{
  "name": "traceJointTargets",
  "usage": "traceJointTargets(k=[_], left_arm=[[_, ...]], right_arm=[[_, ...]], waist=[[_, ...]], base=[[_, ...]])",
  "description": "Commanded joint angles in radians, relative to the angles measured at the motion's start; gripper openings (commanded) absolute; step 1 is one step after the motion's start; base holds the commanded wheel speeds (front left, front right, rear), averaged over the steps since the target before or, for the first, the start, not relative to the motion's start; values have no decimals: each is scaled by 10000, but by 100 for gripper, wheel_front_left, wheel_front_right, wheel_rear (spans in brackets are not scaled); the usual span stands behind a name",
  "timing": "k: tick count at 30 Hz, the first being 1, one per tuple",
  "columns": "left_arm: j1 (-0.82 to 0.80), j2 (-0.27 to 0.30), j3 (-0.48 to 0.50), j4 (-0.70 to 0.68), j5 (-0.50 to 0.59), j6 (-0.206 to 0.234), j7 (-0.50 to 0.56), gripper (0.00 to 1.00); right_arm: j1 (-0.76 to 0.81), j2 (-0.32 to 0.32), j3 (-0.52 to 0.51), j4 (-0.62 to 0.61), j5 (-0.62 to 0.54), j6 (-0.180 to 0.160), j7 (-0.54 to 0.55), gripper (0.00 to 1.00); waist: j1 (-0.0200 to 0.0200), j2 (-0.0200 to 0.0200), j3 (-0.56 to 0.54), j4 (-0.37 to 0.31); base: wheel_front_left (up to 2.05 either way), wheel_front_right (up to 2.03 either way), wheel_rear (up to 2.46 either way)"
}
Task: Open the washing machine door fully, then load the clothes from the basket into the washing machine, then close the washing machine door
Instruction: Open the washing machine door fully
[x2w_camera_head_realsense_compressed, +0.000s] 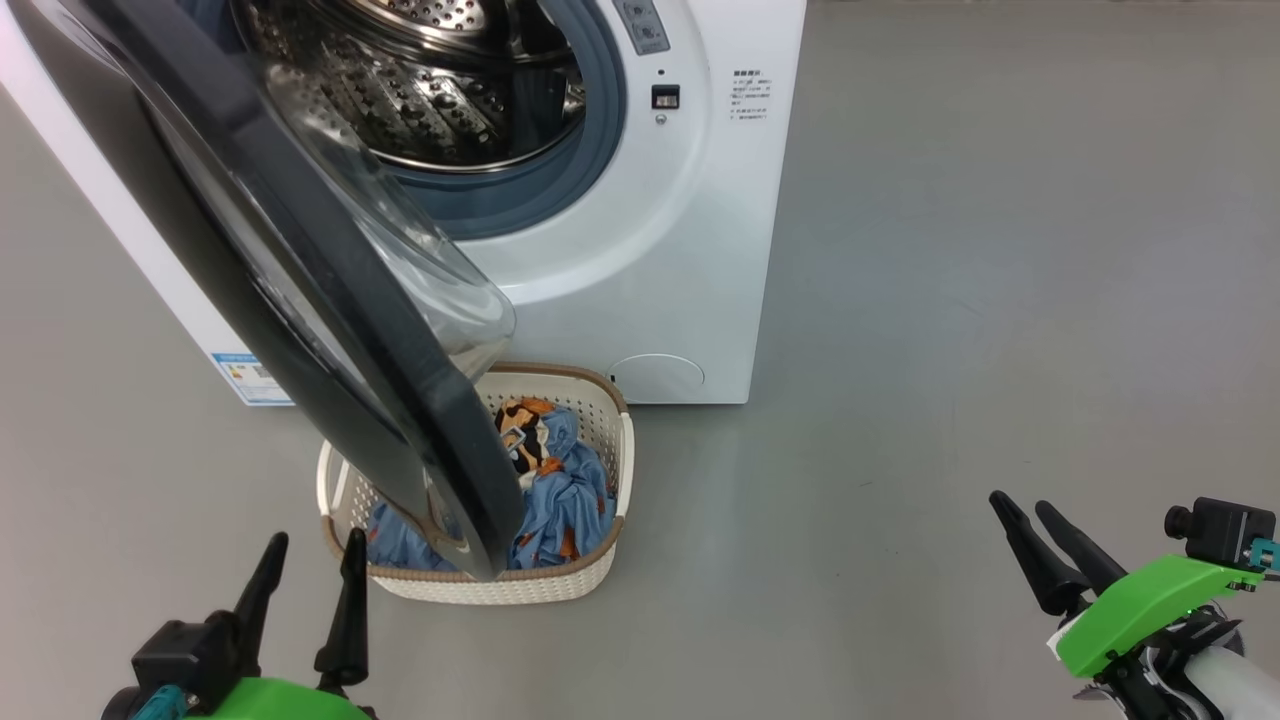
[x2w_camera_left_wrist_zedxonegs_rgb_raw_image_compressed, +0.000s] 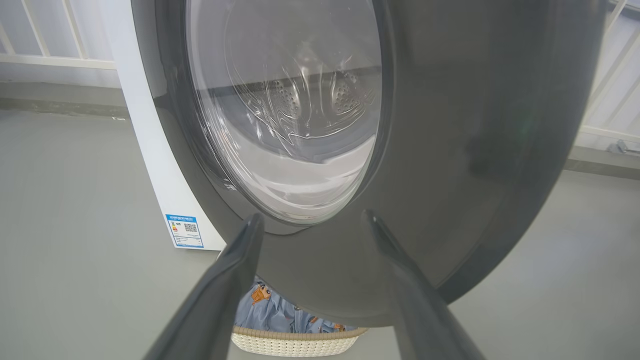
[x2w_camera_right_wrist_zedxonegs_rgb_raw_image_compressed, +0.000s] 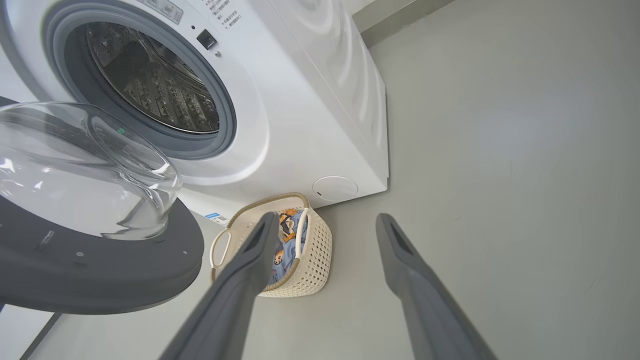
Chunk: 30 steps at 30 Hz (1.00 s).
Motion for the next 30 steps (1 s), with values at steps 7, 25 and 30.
traceJointTargets(k=[7,25,30], left_arm=[[-94,163,403,-228,12,-15,-65,100],[-145,100,589,-397,127,-15,-65,100],[-173,38,626,-408,142,-15,-65,100]], right_arm=[[-146,-236,-521,112,-1683,17,-294,100],[1477,1226,-4440,-1656,-6860,17,-299,100],[2258,1942,-5338,-1999,-8150,17,-300,100]], waist=[[0,0,55,15],[0,0,64,29],[0,0,75,71]], base=[[0,0,0],[0,0,0],[0,0,0]])
